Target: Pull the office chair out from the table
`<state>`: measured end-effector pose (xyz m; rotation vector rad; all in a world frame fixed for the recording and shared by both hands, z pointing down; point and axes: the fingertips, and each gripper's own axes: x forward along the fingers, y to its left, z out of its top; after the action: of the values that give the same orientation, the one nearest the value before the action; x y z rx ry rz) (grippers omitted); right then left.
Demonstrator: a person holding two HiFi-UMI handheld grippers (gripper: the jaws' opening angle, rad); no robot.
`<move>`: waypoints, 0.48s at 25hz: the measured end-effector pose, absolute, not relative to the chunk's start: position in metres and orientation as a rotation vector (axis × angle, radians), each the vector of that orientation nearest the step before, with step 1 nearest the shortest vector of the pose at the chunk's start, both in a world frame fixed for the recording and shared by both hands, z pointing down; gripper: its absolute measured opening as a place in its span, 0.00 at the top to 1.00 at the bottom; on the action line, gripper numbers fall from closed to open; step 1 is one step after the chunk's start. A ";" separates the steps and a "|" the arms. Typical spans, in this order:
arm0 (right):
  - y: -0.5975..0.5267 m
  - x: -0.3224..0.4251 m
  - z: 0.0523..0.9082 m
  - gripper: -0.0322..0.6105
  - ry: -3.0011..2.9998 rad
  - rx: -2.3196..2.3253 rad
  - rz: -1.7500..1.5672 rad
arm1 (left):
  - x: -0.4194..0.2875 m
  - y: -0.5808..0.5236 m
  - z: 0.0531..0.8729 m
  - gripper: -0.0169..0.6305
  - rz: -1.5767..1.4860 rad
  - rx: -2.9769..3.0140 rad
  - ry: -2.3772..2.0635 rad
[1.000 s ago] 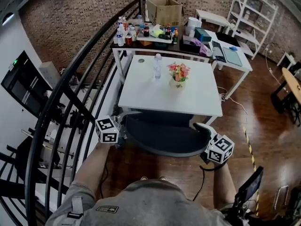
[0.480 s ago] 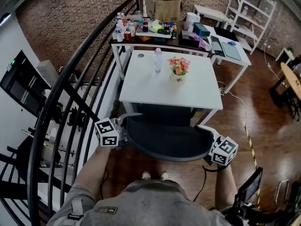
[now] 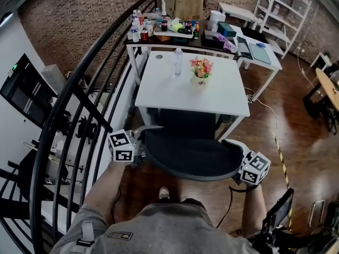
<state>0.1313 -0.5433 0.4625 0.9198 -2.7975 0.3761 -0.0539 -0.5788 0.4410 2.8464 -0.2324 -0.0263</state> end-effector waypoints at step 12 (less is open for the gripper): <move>-0.481 0.146 0.459 0.58 -2.833 0.830 0.341 | -0.040 -0.514 0.439 0.58 -0.062 2.847 -0.297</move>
<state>0.1457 -0.4811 0.4594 0.8305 -2.8334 0.3412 -0.0404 -0.5136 0.4388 2.8467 -0.2972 -0.0625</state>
